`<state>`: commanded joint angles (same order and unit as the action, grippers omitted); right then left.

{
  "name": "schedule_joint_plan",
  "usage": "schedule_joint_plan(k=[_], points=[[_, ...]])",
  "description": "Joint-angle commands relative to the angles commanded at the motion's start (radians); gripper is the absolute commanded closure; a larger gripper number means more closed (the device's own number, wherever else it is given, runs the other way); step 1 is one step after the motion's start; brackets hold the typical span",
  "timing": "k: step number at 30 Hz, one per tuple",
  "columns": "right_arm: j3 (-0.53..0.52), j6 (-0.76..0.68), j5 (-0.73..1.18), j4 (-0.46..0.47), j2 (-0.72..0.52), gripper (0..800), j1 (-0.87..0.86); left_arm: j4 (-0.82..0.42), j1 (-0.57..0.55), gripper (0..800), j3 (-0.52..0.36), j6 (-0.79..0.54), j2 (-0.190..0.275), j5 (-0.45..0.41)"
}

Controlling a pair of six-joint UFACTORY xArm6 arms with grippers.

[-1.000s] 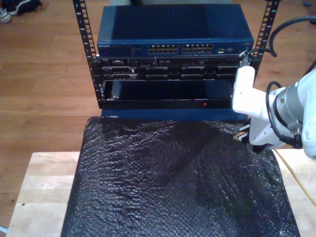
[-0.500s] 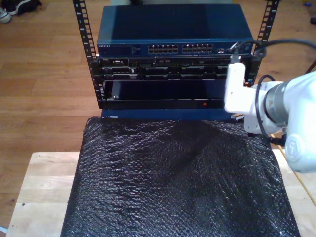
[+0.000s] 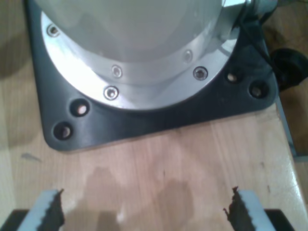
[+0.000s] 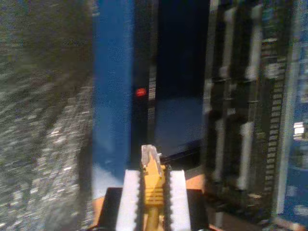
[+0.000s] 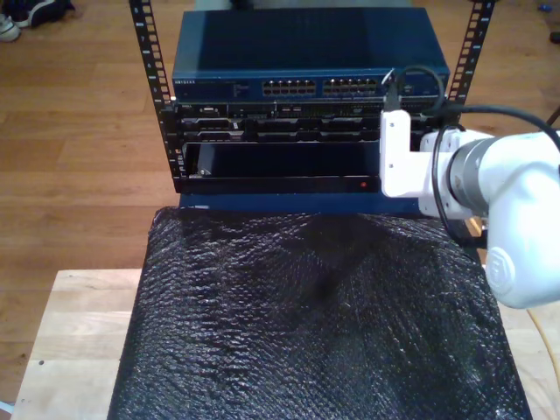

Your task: Grab the cable and plug it in

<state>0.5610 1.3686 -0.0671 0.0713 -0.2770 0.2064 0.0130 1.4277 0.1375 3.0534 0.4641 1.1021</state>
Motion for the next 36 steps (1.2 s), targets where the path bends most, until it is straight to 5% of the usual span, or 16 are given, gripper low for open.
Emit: schedule_joint_plan(k=[36], points=[[-0.032,0.060,-0.133,0.058,-0.057,800,0.021,0.000,0.000,0,0.000,0.000,0.000,0.000]])
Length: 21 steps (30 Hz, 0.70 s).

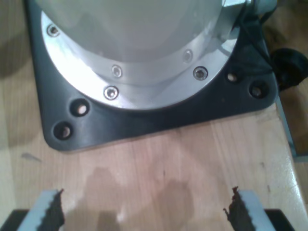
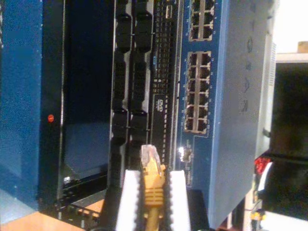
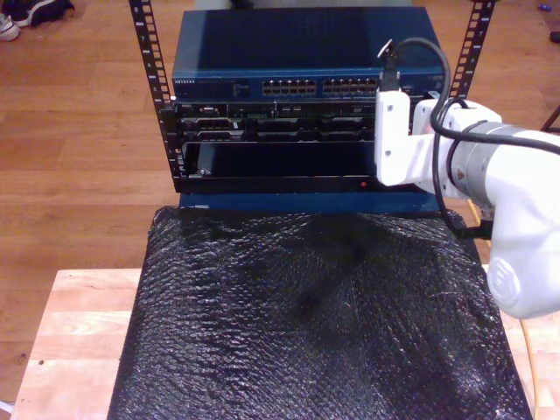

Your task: Grab the cable and plug it in

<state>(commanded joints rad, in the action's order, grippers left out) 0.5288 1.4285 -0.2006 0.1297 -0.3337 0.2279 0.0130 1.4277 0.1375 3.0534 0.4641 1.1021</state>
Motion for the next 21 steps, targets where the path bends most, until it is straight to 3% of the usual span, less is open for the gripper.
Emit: schedule_joint_plan(k=[13,18,21], points=[[0.167,0.003,-0.026,-0.002,0.209,800,-0.002,0.000,0.000,0,0.000,0.000,0.000,0.000],[0.140,0.003,-0.066,-0.002,0.222,800,0.002,0.000,0.000,0,0.000,0.000,0.000,0.000],[0.061,0.009,-0.213,0.002,0.209,800,0.017,0.000,0.000,0,0.000,0.000,0.000,0.000]])
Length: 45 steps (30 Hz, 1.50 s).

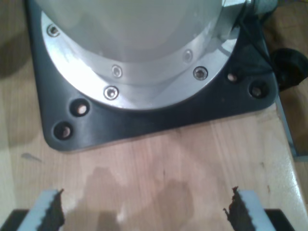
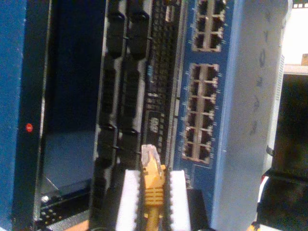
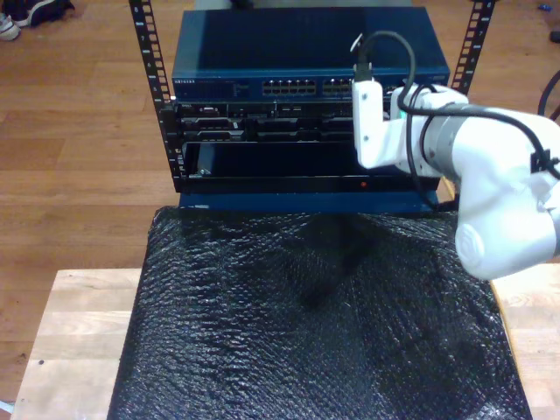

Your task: Grab the cable and plug it in

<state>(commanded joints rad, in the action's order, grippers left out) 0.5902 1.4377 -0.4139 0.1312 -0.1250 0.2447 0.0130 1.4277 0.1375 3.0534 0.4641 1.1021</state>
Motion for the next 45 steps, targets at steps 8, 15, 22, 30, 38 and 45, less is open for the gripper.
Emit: schedule_joint_plan(k=[8,15,22,30,38,45], points=[[0.026,-0.003,-0.026,-0.008,0.011,800,0.009,0.000,0.000,0,0.000,0.000,0.000,0.000],[0.058,-0.006,-0.032,-0.005,0.060,800,0.009,0.000,0.000,1,0.000,0.000,0.000,0.000],[0.075,-0.003,-0.199,-0.005,0.126,800,0.006,0.000,0.000,1,0.000,0.000,0.000,0.000],[0.086,-0.008,-0.253,-0.011,0.140,800,0.003,0.000,0.000,1,0.000,0.000,0.000,0.000],[0.072,-0.002,-0.382,-0.077,0.192,800,-0.002,0.000,0.000,0,0.000,0.000,0.000,0.000],[0.089,0.002,-0.445,-0.077,0.227,800,-0.003,0.000,0.000,0,0.000,0.000,0.000,0.000]])
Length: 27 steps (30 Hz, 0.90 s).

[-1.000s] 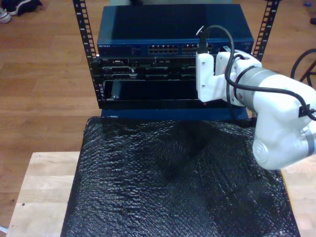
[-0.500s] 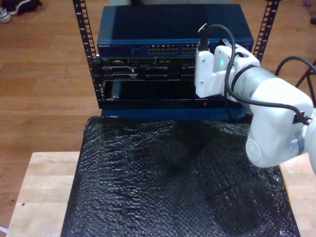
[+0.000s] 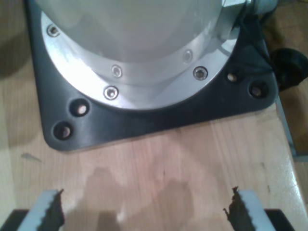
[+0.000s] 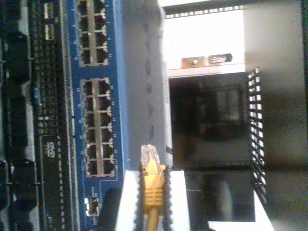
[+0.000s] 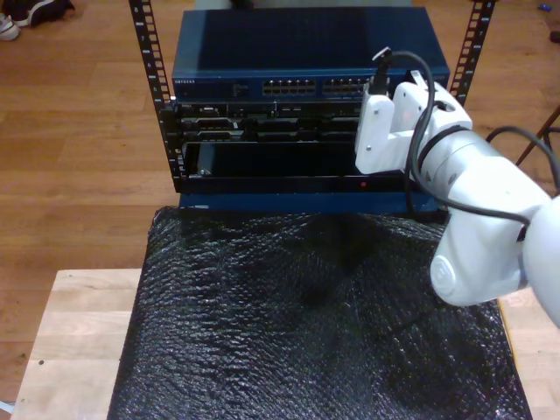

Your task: Grab the cable and plug it in

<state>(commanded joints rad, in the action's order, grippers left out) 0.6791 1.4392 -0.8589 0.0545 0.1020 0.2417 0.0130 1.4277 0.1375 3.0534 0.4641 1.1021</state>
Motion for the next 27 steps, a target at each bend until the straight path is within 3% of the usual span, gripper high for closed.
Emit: schedule_joint_plan(k=[9,16,27], points=[[-0.005,-0.002,-0.020,0.000,0.018,800,-0.028,0.000,0.000,0,0.000,0.000,0.000,0.000],[-0.003,0.057,-0.218,-0.005,0.087,800,-0.028,0.000,0.000,1,0.000,0.000,0.000,0.000],[0.046,0.095,-0.316,-0.101,0.164,800,-0.008,0.000,0.000,1,0.000,0.000,0.000,0.000]])
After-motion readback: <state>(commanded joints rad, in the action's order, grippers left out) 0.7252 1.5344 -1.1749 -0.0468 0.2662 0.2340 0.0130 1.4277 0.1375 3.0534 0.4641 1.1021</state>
